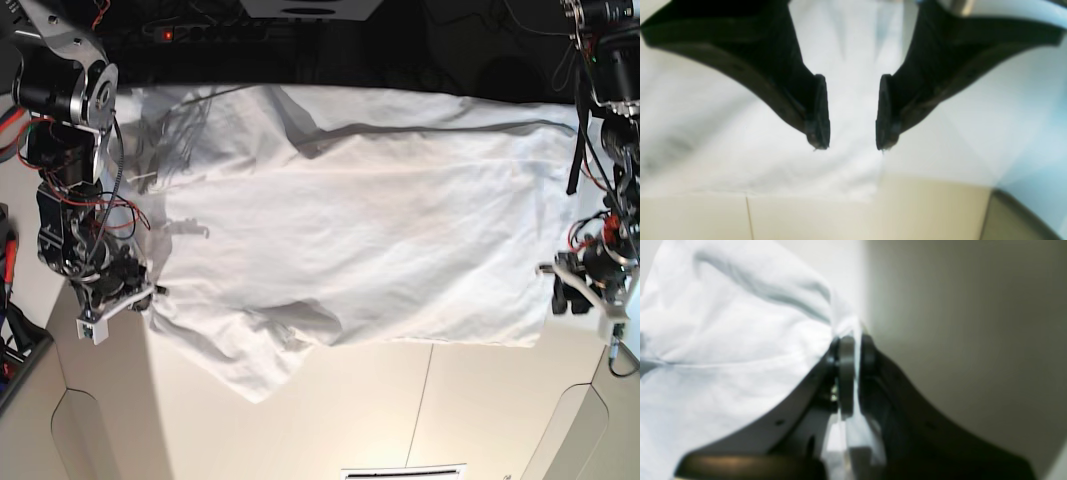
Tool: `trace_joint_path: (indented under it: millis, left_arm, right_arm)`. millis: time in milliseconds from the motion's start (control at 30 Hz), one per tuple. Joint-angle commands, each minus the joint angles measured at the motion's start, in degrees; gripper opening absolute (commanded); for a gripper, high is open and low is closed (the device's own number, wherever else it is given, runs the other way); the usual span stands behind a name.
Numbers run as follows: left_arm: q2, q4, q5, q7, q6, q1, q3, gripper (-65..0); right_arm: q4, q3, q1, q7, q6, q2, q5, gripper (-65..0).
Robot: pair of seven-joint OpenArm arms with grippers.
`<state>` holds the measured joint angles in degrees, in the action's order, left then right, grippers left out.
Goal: Layout the t-shirt on the table in an organized manner, then fold the t-shirt properly
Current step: 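Grasp the shirt's hem corners with both grippers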
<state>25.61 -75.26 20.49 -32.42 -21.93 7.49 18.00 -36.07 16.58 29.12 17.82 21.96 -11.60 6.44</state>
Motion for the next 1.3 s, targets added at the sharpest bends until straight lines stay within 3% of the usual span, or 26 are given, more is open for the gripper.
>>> trace_joint_path:
  millis: [0,133,233,300,367,500,867,1267]
  left_arm:
    - [1.99,3.85,1.11,1.03,0.28,4.09,0.46,-38.3]
    - [5.09,28.5,3.82,4.42,-2.12,18.1,0.46,-38.2]
    - [7.34,47.41,3.85,10.69,-4.92,27.41,0.44,-37.4]
    - [8.37,56.28,2.69,15.67,-5.92,31.08,0.44,-35.1]
    - [8.68,60.72,1.42,18.58,-5.97,32.17,0.44,-34.9]
    - [7.58,61.4,1.27,19.12,-5.73,29.99,0.33,-34.9]
    - [1.05,60.35,1.07,20.68,-4.02,26.99,0.33,-34.9]
    - [0.44,56.61,1.14,21.14,-4.0,27.41,-1.27,-35.0]
  right_arm:
    - [-0.37,-0.07,0.68,1.25,-0.79,-0.63,-1.11,-65.0]
    - [-0.37,-0.07,0.15,1.22,-0.52,-0.63,-1.05,-65.0]
    - [-0.42,-0.07,-0.5,1.22,-0.5,-0.63,-1.03,-65.0]
    - [-0.42,-0.11,-0.76,1.22,0.04,-0.63,-0.42,-65.0]
    - [-0.46,-0.11,-0.96,1.22,2.67,-0.63,1.22,-65.0]
    - [-0.46,-0.11,-1.07,1.22,6.56,-0.61,4.94,-65.0]
    - [-0.46,-0.11,-1.11,1.25,6.6,-0.63,5.16,-65.0]
    - [-0.46,-0.11,-1.09,1.25,6.6,-0.61,5.18,-65.0]
